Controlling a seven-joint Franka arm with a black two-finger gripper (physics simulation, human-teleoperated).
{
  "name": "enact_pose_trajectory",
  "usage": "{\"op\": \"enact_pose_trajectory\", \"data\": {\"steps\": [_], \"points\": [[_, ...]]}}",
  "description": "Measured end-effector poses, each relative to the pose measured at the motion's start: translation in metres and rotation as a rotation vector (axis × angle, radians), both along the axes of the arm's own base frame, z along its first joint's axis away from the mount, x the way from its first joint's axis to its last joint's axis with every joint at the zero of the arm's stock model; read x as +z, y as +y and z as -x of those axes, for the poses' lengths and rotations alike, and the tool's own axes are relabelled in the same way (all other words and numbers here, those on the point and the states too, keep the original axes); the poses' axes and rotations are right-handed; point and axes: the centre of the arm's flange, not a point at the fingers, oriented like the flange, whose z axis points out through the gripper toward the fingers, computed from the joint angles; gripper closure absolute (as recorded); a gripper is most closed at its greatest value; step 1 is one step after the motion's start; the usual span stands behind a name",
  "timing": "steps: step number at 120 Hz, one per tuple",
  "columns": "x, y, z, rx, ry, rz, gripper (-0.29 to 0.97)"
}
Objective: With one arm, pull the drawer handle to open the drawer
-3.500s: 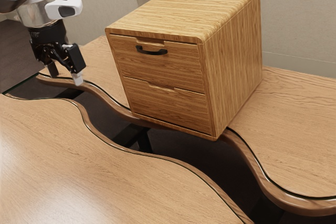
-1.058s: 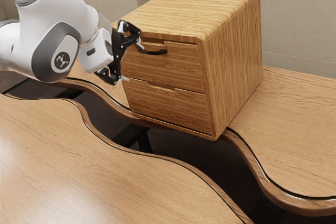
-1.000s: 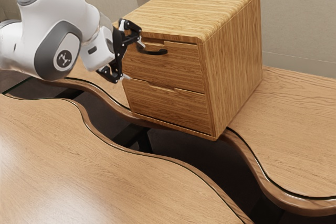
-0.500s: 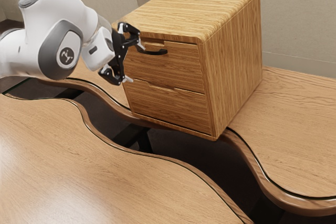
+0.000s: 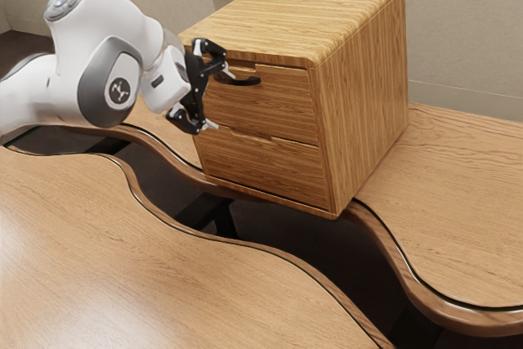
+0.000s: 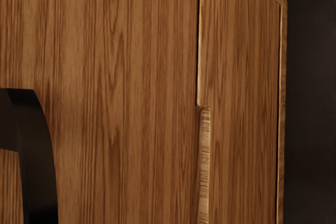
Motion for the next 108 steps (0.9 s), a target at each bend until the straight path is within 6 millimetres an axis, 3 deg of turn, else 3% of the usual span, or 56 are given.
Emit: {"op": "enact_pose_trajectory", "data": {"steps": [24, 40, 60, 108], "points": [[-0.009, 0.001, -0.005, 0.004, 0.003, 0.007, 0.00], [-0.002, 0.000, 0.001, 0.003, -0.010, 0.016, 0.01], [-0.008, 0.000, 0.006, 0.002, 0.002, 0.024, -0.01], [-0.002, -0.006, 0.068, -0.017, -0.003, 0.068, 0.00]]}}
